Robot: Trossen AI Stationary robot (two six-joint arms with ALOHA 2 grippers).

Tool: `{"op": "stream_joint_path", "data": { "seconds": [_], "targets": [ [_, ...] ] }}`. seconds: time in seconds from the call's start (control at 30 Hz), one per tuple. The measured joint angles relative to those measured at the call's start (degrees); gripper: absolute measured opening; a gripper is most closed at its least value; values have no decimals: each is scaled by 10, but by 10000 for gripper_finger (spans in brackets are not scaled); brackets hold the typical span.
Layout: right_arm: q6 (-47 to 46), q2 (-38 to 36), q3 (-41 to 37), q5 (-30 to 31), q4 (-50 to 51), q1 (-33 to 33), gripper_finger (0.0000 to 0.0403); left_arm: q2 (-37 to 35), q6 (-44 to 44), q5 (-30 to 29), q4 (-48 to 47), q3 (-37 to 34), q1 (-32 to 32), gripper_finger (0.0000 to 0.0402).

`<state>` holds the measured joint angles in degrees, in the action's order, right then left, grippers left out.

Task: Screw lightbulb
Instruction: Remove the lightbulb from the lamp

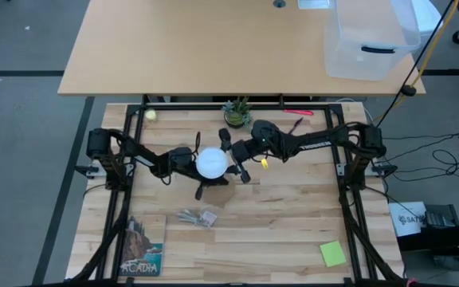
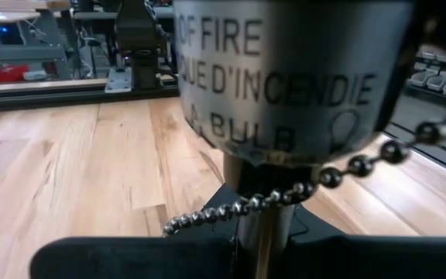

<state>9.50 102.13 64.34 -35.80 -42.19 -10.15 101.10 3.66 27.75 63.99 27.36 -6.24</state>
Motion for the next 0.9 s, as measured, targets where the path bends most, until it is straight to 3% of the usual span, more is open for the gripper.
{"op": "stream_joint_path", "data": {
  "seconds": [0.2,0.57,0.9],
  "targets": [
    [-16,0,2,2,5,-4,209,0,-1,-8,-1,0,-2,22],
    [2,-29,2,9,85,-5,294,-1,-8,-16,-9,3,-2,22],
    [21,-114,2,64,226,-4,301,-2,-32,-63,-8,2,-1,22]
  ]
}}
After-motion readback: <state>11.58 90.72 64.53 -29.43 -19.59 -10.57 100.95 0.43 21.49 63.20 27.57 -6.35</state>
